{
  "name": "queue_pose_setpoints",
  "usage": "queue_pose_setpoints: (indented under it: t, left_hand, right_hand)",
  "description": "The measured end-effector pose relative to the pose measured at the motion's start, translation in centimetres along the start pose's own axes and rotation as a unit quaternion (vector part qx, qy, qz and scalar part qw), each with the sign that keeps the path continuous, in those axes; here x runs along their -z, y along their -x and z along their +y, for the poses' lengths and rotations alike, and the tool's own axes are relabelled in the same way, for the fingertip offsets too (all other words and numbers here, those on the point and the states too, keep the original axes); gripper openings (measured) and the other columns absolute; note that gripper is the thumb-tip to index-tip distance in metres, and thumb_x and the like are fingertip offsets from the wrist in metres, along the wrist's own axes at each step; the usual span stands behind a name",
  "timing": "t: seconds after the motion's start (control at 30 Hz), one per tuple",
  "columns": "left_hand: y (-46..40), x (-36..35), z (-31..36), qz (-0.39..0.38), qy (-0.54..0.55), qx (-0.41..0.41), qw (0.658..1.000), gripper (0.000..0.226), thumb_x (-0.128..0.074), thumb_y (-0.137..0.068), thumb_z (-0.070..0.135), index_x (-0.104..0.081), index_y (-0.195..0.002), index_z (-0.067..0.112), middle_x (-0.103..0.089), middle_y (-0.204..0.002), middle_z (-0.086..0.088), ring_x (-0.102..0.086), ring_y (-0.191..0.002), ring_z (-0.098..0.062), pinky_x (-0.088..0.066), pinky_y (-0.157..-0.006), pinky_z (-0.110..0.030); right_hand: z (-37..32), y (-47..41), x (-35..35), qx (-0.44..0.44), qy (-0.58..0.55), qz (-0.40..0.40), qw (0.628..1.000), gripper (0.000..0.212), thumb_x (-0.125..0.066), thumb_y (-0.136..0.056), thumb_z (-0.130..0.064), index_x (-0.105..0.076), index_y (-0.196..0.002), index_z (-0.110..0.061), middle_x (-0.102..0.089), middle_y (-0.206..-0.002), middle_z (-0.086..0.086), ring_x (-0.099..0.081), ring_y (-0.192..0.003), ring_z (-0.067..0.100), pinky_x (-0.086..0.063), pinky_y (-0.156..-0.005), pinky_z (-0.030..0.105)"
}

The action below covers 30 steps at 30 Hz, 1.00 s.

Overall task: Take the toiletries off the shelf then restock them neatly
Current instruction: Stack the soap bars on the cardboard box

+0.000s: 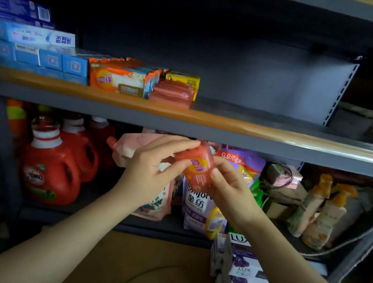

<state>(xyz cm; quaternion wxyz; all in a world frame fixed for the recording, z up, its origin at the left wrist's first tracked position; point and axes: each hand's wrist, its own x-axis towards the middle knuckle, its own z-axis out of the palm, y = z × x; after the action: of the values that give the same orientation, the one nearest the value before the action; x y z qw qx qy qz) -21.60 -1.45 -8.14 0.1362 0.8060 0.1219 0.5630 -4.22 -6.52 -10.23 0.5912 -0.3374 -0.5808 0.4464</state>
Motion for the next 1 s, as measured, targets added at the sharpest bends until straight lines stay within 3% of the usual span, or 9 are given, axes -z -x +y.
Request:
queue_pose_setpoints:
  t: [0.1, 0.13, 0.2, 0.3, 0.43, 0.57, 0.7, 0.87, 1.0]
  left_hand:
    - [0.5, -0.8, 0.5, 0.034, 0.147, 0.155, 0.976, 0.035, -0.057, -0.088, 0.003, -0.057, -0.113, 0.026, -0.059, -0.099, 0.029, -0.057, -0.096, 0.010, -0.046, -0.076, -0.008]
    - [0.6, -1.0, 0.5, 0.057, 0.225, 0.239, 0.943, 0.033, -0.054, -0.089, 0.000, -0.060, -0.110, 0.025, -0.062, -0.093, 0.026, -0.061, -0.091, 0.006, -0.049, -0.072, -0.010]
    - [1.3, -1.7, -0.5, 0.072, 0.397, 0.389, 0.828, 0.026, -0.048, -0.091, 0.004, -0.062, -0.107, 0.019, -0.068, -0.094, 0.008, -0.065, -0.086, -0.006, -0.055, -0.070, -0.022]
    - [3.2, -2.5, -1.4, 0.076, 0.529, 0.519, 0.668, 0.023, -0.048, -0.092, 0.010, -0.058, -0.112, 0.008, -0.068, -0.102, -0.011, -0.069, -0.083, -0.016, -0.058, -0.068, -0.027]
    - [5.9, -4.0, -1.4, 0.008, 0.519, 0.620, 0.588, 0.022, -0.050, -0.091, 0.016, -0.059, -0.106, 0.002, -0.068, -0.092, -0.014, -0.070, -0.072, -0.017, -0.056, -0.055, -0.022]
    - [7.2, -3.7, -2.8, -0.038, 0.493, 0.647, 0.580, 0.037, -0.059, -0.078, 0.030, -0.060, -0.104, 0.004, -0.066, -0.078, -0.010, -0.066, -0.062, -0.015, -0.055, -0.051, -0.023]
    - [9.5, -3.8, -4.3, -0.097, 0.362, 0.683, 0.627, 0.020, -0.061, -0.085, 0.021, -0.061, -0.103, 0.011, -0.066, -0.078, -0.007, -0.063, -0.063, -0.015, -0.051, -0.055, -0.023]
    - [14.0, -6.9, -6.0, -0.187, 0.139, 0.693, 0.682, 0.028, -0.065, -0.086, 0.027, -0.064, -0.105, 0.007, -0.066, -0.081, -0.004, -0.058, -0.069, -0.012, -0.044, -0.058, -0.020]
    - [15.1, -9.4, -6.8, -0.158, 0.128, 0.655, 0.728, 0.040, -0.062, -0.088, 0.032, -0.058, -0.121, 0.012, -0.062, -0.117, -0.005, -0.055, -0.097, -0.017, -0.043, -0.074, -0.025]
  right_hand:
    - [-0.7, 0.9, 0.3, -0.034, 0.003, -0.017, 0.999, 0.056, -0.081, -0.063, -0.033, -0.058, -0.110, -0.013, -0.066, -0.100, 0.004, -0.063, -0.088, 0.017, -0.053, -0.076, 0.025]
    - [-1.0, 1.2, 0.4, -0.048, -0.001, -0.021, 0.999, 0.053, -0.078, -0.064, -0.020, -0.057, -0.112, -0.012, -0.066, -0.098, 0.004, -0.063, -0.086, 0.017, -0.053, -0.074, 0.024]
    - [-1.9, 1.7, 0.3, -0.071, 0.004, -0.009, 0.997, 0.049, -0.069, -0.069, 0.001, -0.053, -0.115, -0.007, -0.066, -0.095, 0.007, -0.063, -0.078, 0.017, -0.054, -0.069, 0.023]
    - [-2.8, 2.0, -0.4, -0.093, 0.111, 0.012, 0.989, 0.034, -0.062, -0.083, 0.002, -0.052, -0.115, -0.001, -0.064, -0.084, 0.012, -0.064, -0.062, 0.015, -0.054, -0.059, 0.022]
    - [-2.4, 1.9, -1.0, -0.122, 0.205, 0.036, 0.970, 0.011, -0.056, -0.090, -0.017, -0.059, -0.090, -0.006, -0.064, -0.062, 0.007, -0.059, -0.049, 0.016, -0.049, -0.049, 0.024]
    - [-0.6, 2.0, 0.1, -0.148, 0.293, 0.054, 0.943, 0.018, -0.052, -0.094, -0.019, -0.063, -0.090, -0.005, -0.064, -0.067, 0.006, -0.059, -0.056, 0.019, -0.050, -0.051, 0.024]
    - [1.7, 3.3, 2.5, -0.124, 0.514, 0.023, 0.848, 0.018, -0.056, -0.091, -0.017, -0.068, -0.090, -0.003, -0.069, -0.082, 0.011, -0.063, -0.073, 0.024, -0.051, -0.072, 0.036]
    - [2.5, 4.9, 3.9, -0.136, 0.501, 0.041, 0.853, 0.017, -0.058, -0.090, -0.017, -0.068, -0.090, -0.004, -0.071, -0.079, 0.007, -0.060, -0.065, 0.008, -0.048, -0.069, 0.024]
    - [1.8, 4.8, 4.4, -0.132, 0.472, 0.047, 0.870, 0.019, -0.053, -0.092, -0.013, -0.067, -0.093, -0.001, -0.070, -0.077, 0.008, -0.060, -0.059, 0.003, -0.044, -0.061, 0.007]
